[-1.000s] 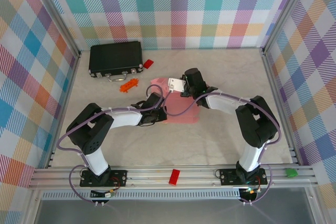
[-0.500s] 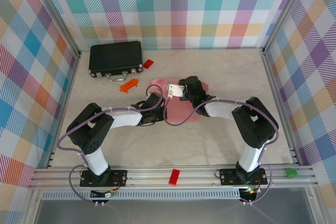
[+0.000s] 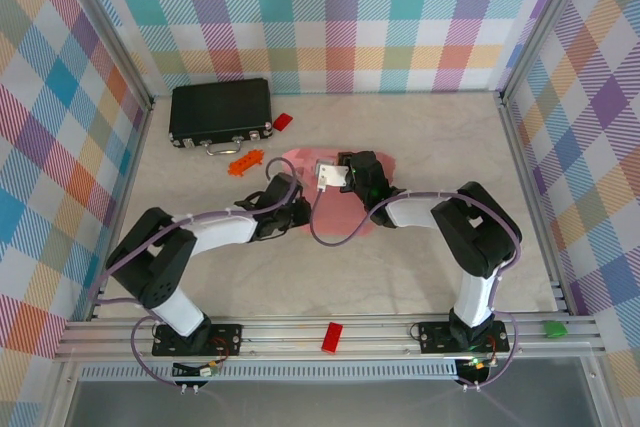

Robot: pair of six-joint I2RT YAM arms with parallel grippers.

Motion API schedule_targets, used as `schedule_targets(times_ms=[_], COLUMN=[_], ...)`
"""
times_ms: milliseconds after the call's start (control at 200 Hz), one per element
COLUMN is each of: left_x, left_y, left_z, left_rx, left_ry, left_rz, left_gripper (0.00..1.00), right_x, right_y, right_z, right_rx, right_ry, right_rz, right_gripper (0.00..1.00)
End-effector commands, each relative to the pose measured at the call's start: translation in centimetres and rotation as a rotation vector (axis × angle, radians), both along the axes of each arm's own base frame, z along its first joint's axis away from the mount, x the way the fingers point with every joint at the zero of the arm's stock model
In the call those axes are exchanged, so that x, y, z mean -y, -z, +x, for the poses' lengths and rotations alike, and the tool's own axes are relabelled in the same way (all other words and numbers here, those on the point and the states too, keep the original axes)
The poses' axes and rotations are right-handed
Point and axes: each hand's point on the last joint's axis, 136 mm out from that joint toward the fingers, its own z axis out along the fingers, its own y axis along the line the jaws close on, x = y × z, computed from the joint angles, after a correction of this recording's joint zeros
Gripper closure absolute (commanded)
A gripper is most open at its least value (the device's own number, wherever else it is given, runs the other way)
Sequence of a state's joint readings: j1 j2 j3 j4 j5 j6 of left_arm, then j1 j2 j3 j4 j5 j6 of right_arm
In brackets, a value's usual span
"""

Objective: Fold the paper box

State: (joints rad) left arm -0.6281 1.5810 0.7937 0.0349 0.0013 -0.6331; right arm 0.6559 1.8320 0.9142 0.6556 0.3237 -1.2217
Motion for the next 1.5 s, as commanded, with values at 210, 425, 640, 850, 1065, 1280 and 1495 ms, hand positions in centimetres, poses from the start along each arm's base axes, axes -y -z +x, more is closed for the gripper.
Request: schedule_targets(times_ms=[210,425,640,850,1065,1280,1495], left_x=[-9.0,-15.0,-16.7,-14.7,-11.3,-8.9,-7.2], left_y=[-5.8,-6.4,-4.2,-3.0,-2.2,-0.8,-0.5], left_z=[3.5,7.2,11.1,14.3,15.8,14.9,13.5], left_rx=[0.113,0.125,0.059,0.034,0.021,-0.032,-0.057], left_ry=[-0.232,-0.358,-0.369,-0.256,-0.096,0.021,0.103], left_rz=[0.086,0.155,0.200,0.171,0.075,0.002,-0.060], left_gripper=[0.65,0.66,0.68,0.71,0.71,0.73,0.75], right_x=[-1.0,-1.8,-2.8,-3.5,-3.6,-3.7,-3.8], right_y=[-0.7,0.0,0.3,0.5,0.6,0.7,0.9], right_z=[0.0,-0.5,-1.2,-1.7,-1.6,-1.5,-1.2], right_rx=[0.056,0.045,0.036,0.035,0.034,0.035,0.039], right_ry=[-0.027,-0.049,-0.077,-0.096,-0.096,-0.092,-0.085], right_rz=[0.009,0.003,0.003,0.002,0.001,-0.001,-0.011], right_gripper=[1.00,1.00,1.00,1.00,1.00,1.00,1.00])
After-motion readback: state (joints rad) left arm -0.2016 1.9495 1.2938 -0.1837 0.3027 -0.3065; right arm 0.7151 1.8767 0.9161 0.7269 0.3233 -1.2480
